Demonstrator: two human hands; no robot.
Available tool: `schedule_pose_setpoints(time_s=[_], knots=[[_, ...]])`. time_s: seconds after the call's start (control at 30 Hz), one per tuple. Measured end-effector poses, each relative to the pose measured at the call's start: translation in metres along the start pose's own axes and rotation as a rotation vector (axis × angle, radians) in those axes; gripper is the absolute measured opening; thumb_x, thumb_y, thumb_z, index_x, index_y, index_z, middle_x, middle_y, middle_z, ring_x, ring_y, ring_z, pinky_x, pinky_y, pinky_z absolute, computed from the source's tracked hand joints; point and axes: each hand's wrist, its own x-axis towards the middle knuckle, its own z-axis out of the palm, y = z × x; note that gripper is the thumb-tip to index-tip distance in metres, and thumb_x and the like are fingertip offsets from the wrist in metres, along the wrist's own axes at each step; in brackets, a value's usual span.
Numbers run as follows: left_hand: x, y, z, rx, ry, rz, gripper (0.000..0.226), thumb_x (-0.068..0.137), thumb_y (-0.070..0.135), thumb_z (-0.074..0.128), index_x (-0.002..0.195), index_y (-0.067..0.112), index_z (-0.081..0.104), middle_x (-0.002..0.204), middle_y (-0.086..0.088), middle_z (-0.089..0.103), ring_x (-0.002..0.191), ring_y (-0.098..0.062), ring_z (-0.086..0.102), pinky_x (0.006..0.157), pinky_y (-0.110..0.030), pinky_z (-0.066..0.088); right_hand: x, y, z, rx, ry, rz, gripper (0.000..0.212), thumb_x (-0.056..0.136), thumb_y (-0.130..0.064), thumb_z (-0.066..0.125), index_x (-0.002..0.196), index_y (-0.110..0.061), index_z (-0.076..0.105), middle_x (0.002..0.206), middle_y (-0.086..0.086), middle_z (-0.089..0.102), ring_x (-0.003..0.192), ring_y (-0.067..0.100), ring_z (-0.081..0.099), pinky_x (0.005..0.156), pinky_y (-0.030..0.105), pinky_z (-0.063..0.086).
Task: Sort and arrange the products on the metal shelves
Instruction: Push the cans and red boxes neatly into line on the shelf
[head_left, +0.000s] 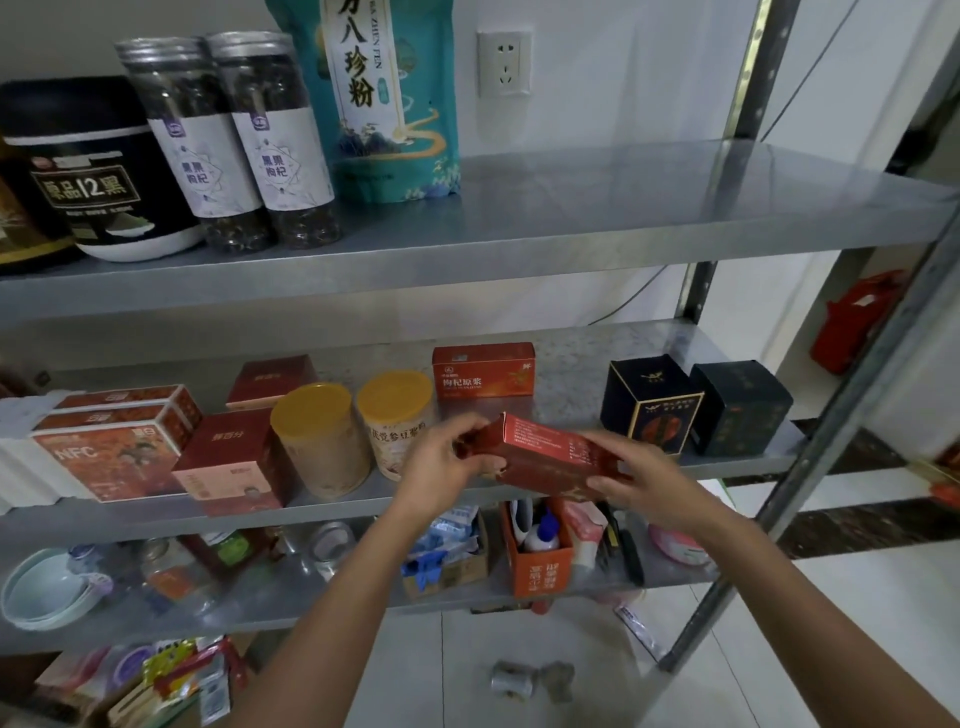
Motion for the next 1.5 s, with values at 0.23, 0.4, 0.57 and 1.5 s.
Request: schedule_pose_setpoints(time_s=[0.23,0.4,0.57,1.5], knots=[[0.005,-0.002,0.017,-0.009,-0.044,0.054,0.032,0.071,0.013,0.083,0.083,0.034,0.063,0.093,0.010,0.069,0.092,-0.012,0.065,0.085,-0.031,0.052,-0.014,0.031,0.001,-0.030,0.263,0.047,0.042,0.085,-0.009,0.073,0.111,-0.037,0.057,0.110,-0.014,0.063,0.107,0.006,0.059,0.088,0.013,0.044],[0.012,-0.001,0.030,-0.152,-0.093,0.047,0.036,0.069,0.006,0.083,0.091,0.029,0.067,0.093,0.012,0.070,0.087,-0.001,0.065,0.080,-0.017,0.052,-0.032,0.043,0.000,-0.080,0.291,0.147,0.039,0.084,-0.016,0.075,0.112,-0.036,0.057,0.109,-0.010,0.064,0.097,0.005,0.059,0.076,0.012,0.043],[0.023,0.007,0.068,-0.338,-0.125,-0.053,0.028,0.082,0.006,0.074,0.102,0.024,0.067,0.100,0.010,0.068,0.089,0.000,0.066,0.071,-0.012,0.051,-0.072,0.047,0.007,0.095,0.319,0.245,0.040,0.086,-0.038,0.065,0.121,-0.022,0.059,0.110,-0.002,0.067,0.102,0.011,0.064,0.089,0.034,0.053],[-0.095,0.056,0.448,-0.039,-1.259,-0.309,0.052,0.103,0.054,0.024,0.135,0.020,0.047,0.117,0.002,0.058,0.108,-0.022,0.060,0.094,-0.037,0.050,-0.382,0.129,0.060,1.645,1.538,1.197,0.028,0.101,-0.026,0.042,0.088,-0.007,0.057,0.047,0.008,0.051,0.026,0.006,0.034,0.029,0.011,0.027]])
